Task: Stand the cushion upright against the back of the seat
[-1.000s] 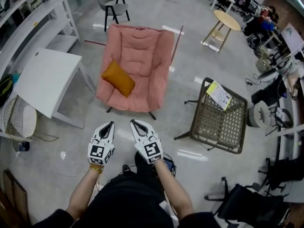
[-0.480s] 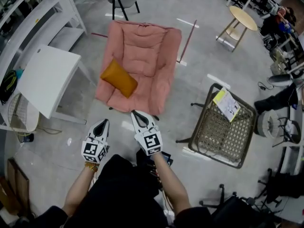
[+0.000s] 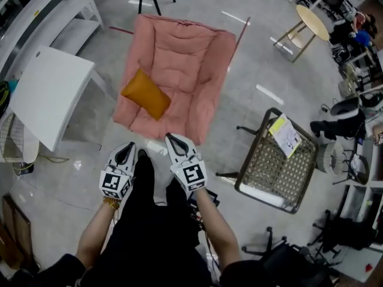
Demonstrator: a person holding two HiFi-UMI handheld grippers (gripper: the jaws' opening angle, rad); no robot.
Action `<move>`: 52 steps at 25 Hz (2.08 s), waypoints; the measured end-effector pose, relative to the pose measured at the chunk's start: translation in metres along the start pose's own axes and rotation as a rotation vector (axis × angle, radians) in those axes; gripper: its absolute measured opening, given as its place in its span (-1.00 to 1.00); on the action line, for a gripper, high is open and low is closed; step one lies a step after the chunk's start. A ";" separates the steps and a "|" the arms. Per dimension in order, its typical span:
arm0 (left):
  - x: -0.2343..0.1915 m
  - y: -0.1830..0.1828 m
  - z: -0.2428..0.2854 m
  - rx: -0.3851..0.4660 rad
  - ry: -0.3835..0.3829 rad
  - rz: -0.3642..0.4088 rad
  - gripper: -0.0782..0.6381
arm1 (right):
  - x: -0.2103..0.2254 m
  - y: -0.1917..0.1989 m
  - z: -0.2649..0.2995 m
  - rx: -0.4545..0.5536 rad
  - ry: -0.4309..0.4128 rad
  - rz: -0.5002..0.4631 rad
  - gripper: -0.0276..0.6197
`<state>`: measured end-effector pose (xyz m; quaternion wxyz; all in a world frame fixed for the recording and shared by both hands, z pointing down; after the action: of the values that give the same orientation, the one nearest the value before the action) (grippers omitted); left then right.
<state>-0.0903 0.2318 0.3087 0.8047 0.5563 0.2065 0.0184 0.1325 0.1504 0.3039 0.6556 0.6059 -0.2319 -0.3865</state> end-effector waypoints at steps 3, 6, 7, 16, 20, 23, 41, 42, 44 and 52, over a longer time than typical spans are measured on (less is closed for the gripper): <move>-0.032 0.001 0.021 -0.016 0.013 -0.025 -0.74 | 0.004 -0.003 0.033 -0.032 0.015 -0.011 -0.86; -0.066 0.001 0.046 -0.028 0.020 -0.049 -0.74 | 0.007 -0.006 0.074 -0.073 0.013 -0.041 -0.87; -0.077 0.002 0.056 -0.033 0.022 -0.058 -0.74 | 0.008 -0.004 0.089 -0.089 0.010 -0.057 -0.86; -0.157 0.053 0.134 -0.102 0.001 -0.109 -0.74 | 0.033 0.060 0.179 -0.156 -0.019 -0.069 -0.86; -0.175 0.080 0.157 -0.112 -0.071 -0.128 -0.74 | 0.054 0.104 0.202 -0.181 -0.030 -0.019 -0.86; -0.185 0.105 0.180 -0.103 -0.103 -0.170 -0.74 | 0.068 0.142 0.224 -0.192 -0.064 -0.017 -0.86; -0.248 0.255 0.276 -0.149 -0.189 -0.336 -0.53 | 0.094 0.306 0.326 -0.268 -0.414 -0.163 -0.86; -0.251 0.261 0.279 -0.154 -0.194 -0.347 -0.50 | 0.093 0.313 0.329 -0.272 -0.428 -0.164 -0.86; -0.257 0.269 0.284 -0.166 -0.200 -0.367 -0.44 | 0.093 0.323 0.334 -0.276 -0.458 -0.158 -0.82; -0.271 0.289 0.308 -0.197 -0.168 -0.412 -0.16 | 0.105 0.355 0.363 -0.352 -0.609 -0.205 -0.15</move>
<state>-0.1720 -0.0020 0.7454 0.8562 0.4209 0.2449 -0.1723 -0.0055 -0.1668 0.6894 0.6085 0.3611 -0.2845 -0.6468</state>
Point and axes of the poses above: the fingertips, and each gripper's own axes: z forward along the fingers, x to its right, y out of its underside, the point moved 10 cm from there along -z, backward along the fingers, and after that the axes turned 13 degrees about -z, right-handed, at the moved point
